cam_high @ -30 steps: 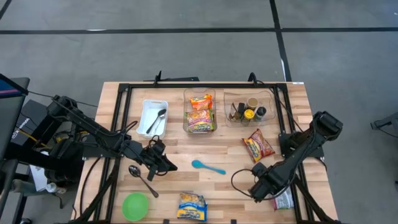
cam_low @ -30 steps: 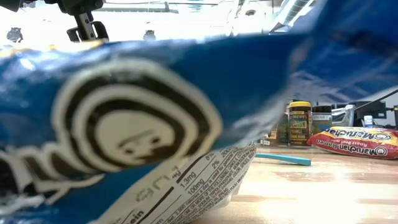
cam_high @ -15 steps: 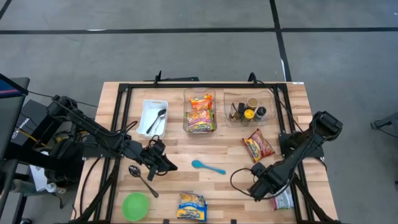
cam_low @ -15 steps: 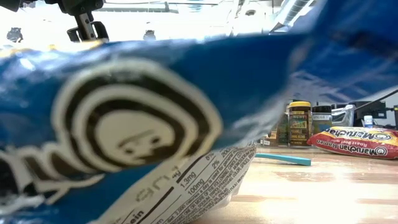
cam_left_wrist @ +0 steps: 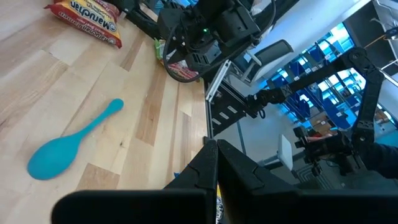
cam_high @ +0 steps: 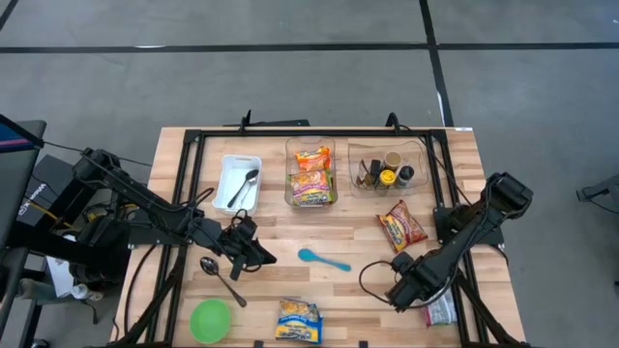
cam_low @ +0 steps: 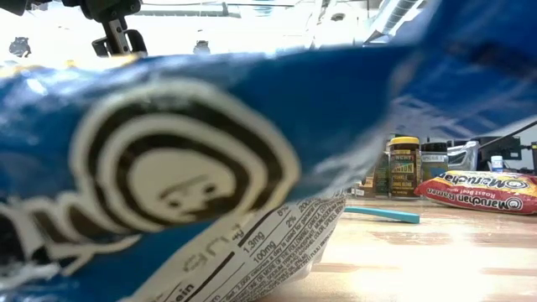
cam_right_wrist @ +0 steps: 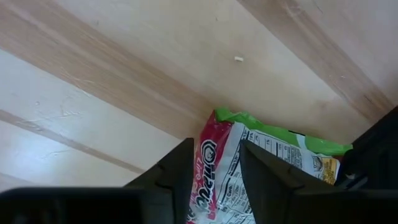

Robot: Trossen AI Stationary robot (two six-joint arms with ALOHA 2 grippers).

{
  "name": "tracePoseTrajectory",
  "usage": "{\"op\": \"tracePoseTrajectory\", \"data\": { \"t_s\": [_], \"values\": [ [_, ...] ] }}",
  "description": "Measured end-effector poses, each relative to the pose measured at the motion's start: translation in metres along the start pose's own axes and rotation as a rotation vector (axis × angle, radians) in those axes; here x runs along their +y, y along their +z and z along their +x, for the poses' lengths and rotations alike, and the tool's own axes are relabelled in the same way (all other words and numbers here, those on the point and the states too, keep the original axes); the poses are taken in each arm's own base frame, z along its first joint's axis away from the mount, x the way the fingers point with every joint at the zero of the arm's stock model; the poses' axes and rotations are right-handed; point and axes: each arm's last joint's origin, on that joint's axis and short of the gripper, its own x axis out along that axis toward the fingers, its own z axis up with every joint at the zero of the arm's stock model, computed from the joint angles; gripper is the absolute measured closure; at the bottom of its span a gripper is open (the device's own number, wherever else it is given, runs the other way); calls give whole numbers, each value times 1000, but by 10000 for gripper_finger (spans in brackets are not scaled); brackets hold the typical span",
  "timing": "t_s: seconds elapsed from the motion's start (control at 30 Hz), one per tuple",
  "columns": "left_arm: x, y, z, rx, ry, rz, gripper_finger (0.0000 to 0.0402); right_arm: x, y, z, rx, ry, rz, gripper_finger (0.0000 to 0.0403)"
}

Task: Pick & Place Food Item
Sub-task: Put the green noodle pack into the left transparent bin

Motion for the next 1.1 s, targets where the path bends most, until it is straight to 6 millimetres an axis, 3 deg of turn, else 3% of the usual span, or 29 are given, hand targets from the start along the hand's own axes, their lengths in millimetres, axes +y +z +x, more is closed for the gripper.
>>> {"op": "tracePoseTrajectory", "data": {
  "t_s": [0.5, 0.77, 1.1],
  "values": [
    [0, 0, 0, -3, 3, 1, 402, 2, 0, 0, 2, 19, -12, 287],
    [0, 0, 0, -3, 2, 1, 402, 10, 3, 21, 66, -62, -105, 287],
    [0, 0, 0, -3, 2, 1, 402, 10, 6, 22, 79, -77, -96, 304]
  ]
}}
